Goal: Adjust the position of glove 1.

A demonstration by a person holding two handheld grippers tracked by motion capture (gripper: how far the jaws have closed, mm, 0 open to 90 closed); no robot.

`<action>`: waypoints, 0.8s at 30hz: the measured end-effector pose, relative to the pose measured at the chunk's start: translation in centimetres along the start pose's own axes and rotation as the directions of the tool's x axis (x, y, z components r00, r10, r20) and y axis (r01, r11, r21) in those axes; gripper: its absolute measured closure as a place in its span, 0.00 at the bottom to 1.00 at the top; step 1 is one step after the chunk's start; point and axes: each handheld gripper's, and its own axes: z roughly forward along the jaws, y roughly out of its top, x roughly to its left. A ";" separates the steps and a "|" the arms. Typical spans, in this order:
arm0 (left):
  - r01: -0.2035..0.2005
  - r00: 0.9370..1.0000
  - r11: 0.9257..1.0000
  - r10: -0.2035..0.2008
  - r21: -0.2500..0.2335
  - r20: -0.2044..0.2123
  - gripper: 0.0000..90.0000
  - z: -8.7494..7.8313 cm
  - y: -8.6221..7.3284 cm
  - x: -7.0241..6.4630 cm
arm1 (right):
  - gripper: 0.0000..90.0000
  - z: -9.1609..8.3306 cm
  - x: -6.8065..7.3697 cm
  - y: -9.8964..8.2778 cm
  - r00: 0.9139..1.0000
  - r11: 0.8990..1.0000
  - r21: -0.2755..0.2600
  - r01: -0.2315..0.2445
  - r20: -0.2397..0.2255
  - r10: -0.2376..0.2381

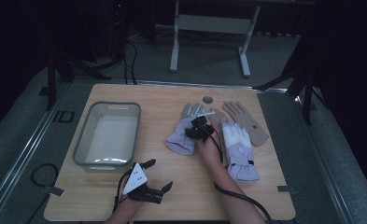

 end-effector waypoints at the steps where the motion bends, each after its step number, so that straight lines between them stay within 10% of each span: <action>1: 0.000 1.000 1.000 0.000 0.000 -0.001 0.00 0.0 0.0 0.0 | 0.73 0.0 -0.1 -0.1 1.000 1.000 -0.002 0.003 -0.007 -0.003; 6: 0.000 1.000 1.000 0.000 0.004 -0.002 0.00 0.1 0.0 0.0 | 0.94 -0.3 0.0 0.2 1.000 1.000 0.016 -0.014 -0.022 0.014; 13: 0.001 1.000 1.000 -0.001 0.002 0.000 0.00 0.1 0.0 0.0 | 0.98 -1.5 -0.5 0.7 0.998 1.000 -0.001 -0.025 -0.057 0.025; 24: 0.002 1.000 1.000 -0.002 0.000 -0.003 0.00 0.1 0.0 0.0 | 0.98 -6.7 -1.1 1.2 0.985 0.985 -0.085 0.152 -0.073 -0.158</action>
